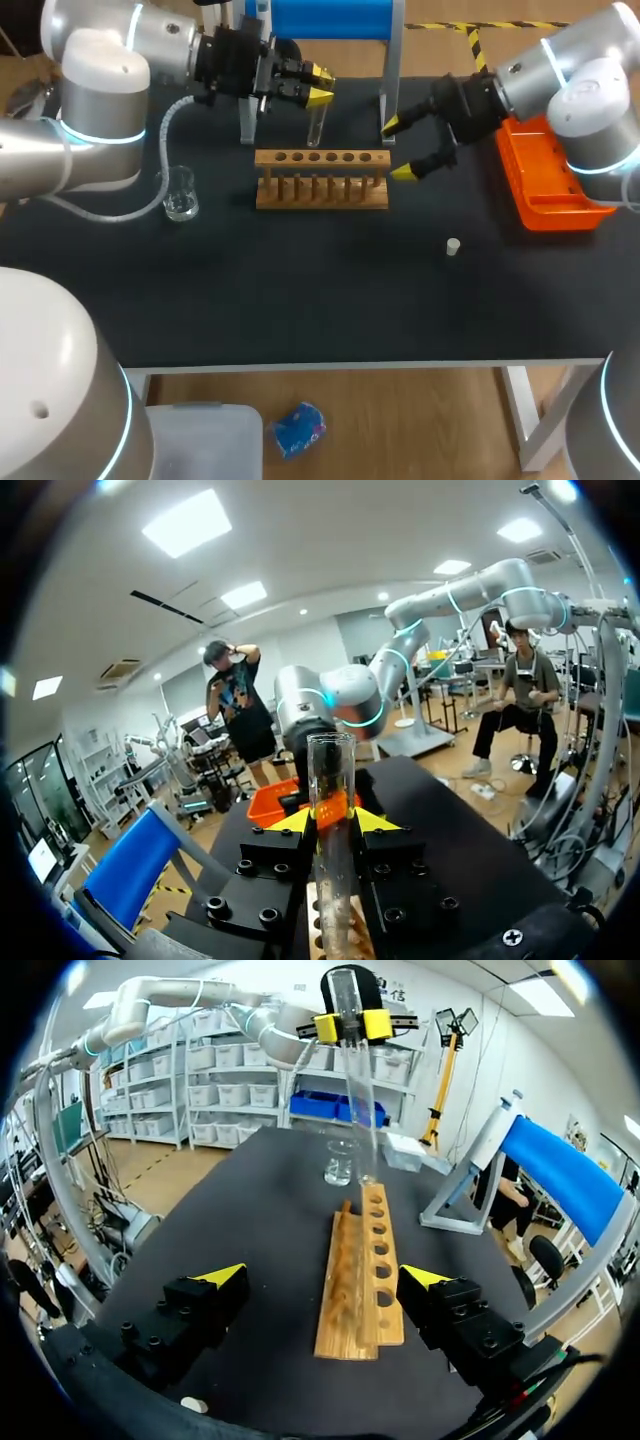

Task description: Invert the test tube, pick up the pipette, mount the tip to pipette, aspirate from beaker and dispense into the tube, eject the tip, return the pipette, and cap with the stopper.

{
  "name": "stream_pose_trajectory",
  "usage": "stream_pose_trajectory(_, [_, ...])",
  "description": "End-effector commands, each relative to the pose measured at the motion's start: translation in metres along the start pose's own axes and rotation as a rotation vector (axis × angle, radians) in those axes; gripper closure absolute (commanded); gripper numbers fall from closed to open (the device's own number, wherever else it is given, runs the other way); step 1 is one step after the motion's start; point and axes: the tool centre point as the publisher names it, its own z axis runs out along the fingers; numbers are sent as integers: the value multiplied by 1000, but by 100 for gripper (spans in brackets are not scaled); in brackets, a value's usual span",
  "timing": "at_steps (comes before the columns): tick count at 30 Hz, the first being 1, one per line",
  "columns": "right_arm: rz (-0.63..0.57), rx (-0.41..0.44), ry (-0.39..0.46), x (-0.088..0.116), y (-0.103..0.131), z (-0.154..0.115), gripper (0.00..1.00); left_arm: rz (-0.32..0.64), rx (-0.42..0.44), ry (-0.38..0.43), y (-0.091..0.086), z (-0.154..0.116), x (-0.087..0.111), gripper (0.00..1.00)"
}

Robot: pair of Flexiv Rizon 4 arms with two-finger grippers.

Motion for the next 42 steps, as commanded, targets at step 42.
stream_pose_trajectory(42, [0,0,72,-13,-24,29,0,-68,45,-8,44,30,-24,100])
